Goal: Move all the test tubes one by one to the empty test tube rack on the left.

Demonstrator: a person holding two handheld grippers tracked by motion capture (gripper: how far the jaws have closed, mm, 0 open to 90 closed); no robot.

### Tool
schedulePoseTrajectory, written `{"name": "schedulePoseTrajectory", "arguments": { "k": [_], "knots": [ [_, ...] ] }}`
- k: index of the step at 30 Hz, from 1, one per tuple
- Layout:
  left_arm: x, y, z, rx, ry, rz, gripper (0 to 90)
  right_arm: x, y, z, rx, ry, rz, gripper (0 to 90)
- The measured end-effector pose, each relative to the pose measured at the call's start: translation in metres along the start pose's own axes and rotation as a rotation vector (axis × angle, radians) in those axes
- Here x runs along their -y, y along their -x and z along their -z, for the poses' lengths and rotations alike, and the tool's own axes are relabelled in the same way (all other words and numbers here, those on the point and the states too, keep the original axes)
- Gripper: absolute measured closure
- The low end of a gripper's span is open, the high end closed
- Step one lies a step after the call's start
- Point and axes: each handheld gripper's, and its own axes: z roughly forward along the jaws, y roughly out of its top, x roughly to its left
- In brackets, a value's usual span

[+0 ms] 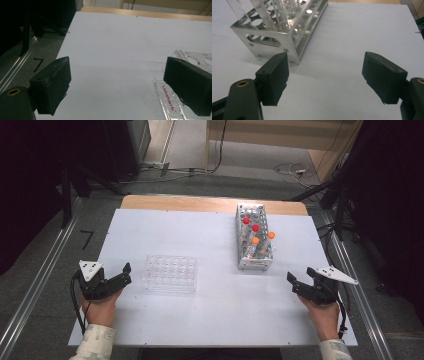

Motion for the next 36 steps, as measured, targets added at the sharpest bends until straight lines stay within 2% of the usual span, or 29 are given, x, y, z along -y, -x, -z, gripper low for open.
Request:
{"name": "schedulePoseTrajectory", "arguments": {
  "k": [5, 8, 17, 21, 31, 36],
  "knots": [
    [0.0, 0.0, 0.0, -0.002, -0.002, 0.002, 8.0, -0.007, -0.007, -0.008, -0.022, 0.012, 0.014, 23.3],
    [0.0, 0.0, 0.0, -0.002, -0.001, 0.003, 8.0, -0.013, -0.014, -0.018, -0.045, 0.025, 0.028, 27.5],
    [0.0, -0.001, 0.0, -0.005, 0.0, 0.008, 8.0, -0.024, -0.027, -0.041, -0.087, 0.06, 0.051, 45.9],
    [0.0, -0.001, 0.0, -0.009, -0.003, 0.008, 8.0, -0.028, -0.033, -0.048, -0.091, 0.079, 0.057, 52.6],
    [0.0, -0.002, 0.001, -0.011, -0.004, 0.008, 8.0, -0.032, -0.039, -0.059, -0.104, 0.084, 0.067, 60.7],
    [0.0, -0.002, 0.001, -0.012, -0.002, 0.01, 8.0, -0.033, -0.041, -0.064, -0.094, 0.081, 0.075, 63.3]
  ]
}}
